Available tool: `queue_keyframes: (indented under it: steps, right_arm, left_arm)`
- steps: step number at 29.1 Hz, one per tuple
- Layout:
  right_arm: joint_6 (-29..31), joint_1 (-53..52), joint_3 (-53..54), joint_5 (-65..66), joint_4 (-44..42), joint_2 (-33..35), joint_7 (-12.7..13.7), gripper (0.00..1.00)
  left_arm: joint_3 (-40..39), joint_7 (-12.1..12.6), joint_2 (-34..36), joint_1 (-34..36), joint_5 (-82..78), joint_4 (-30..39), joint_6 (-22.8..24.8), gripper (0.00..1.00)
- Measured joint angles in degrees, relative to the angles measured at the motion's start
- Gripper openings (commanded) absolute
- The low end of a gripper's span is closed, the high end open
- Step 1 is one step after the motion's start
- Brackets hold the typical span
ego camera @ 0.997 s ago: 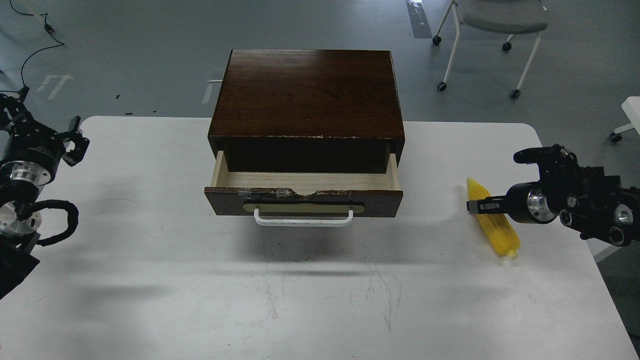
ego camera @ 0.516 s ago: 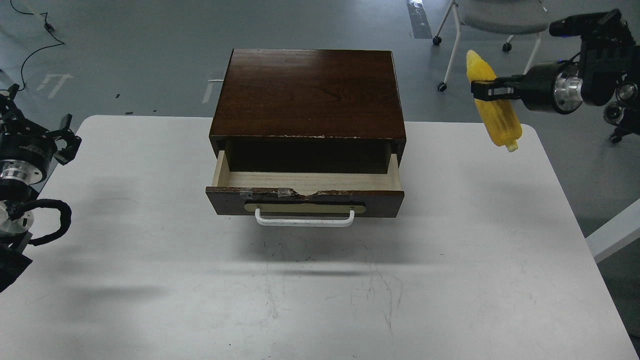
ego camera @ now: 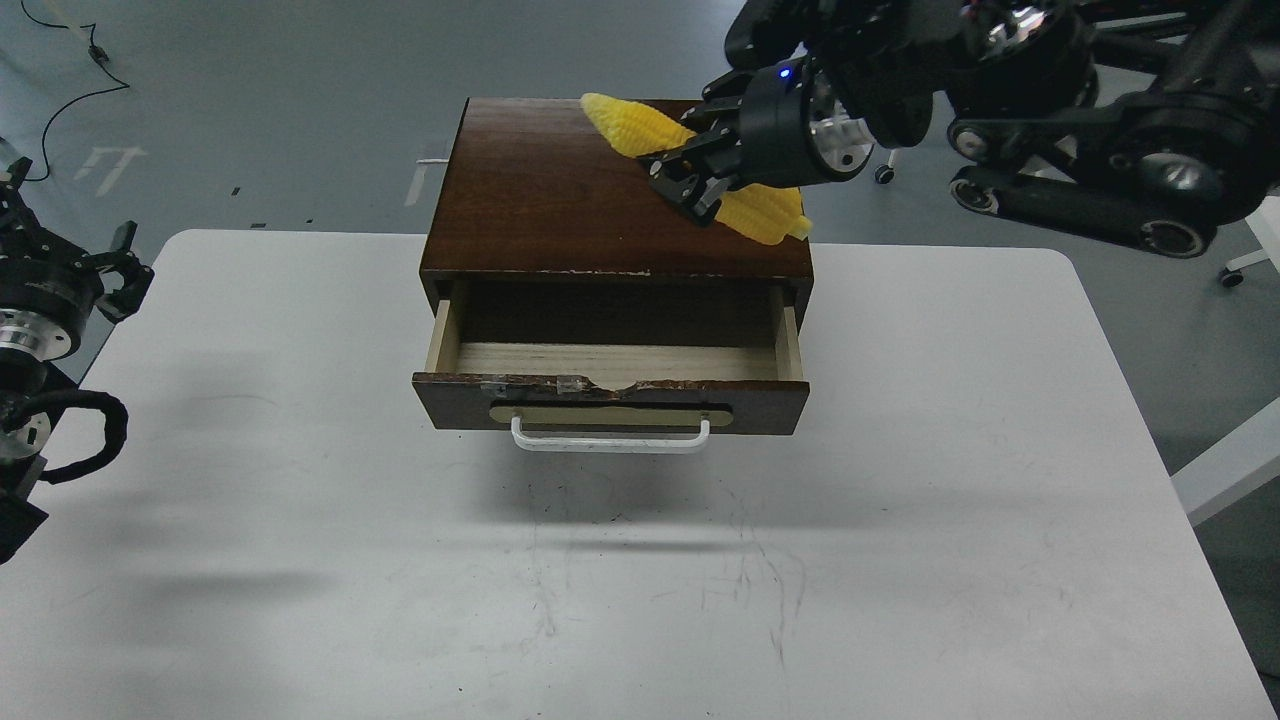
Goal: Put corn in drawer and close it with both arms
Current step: 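Carry the corn over the box and lower it into the open drawer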
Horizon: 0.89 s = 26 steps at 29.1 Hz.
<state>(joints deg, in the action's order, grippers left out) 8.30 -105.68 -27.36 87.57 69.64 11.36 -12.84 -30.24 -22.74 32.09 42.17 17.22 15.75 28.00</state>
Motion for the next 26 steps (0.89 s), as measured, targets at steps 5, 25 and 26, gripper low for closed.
queue_keyframes:
  steps: [5, 25, 26]
  right_arm:
    - [0.32, -0.18, -0.55, 1.58, -0.99, -4.90, -0.02, 0.00]
    - [0.49, 0.80, -5.81, 0.56, -1.21, -6.87, -1.23, 0.64]
    - [0.49, 0.87, -5.78, 0.50, -1.21, -6.85, -1.23, 0.64]
  left_arm:
    - [-0.11, 0.00, 0.90, -0.15, 0.00, -0.02, 0.00, 0.98]
    - [-0.09, -0.16, 1.07, -0.08, 0.00, -0.02, 0.00, 0.98]
    - [-0.09, -0.13, 1.07, -0.08, 0.00, -0.02, 0.00, 0.98]
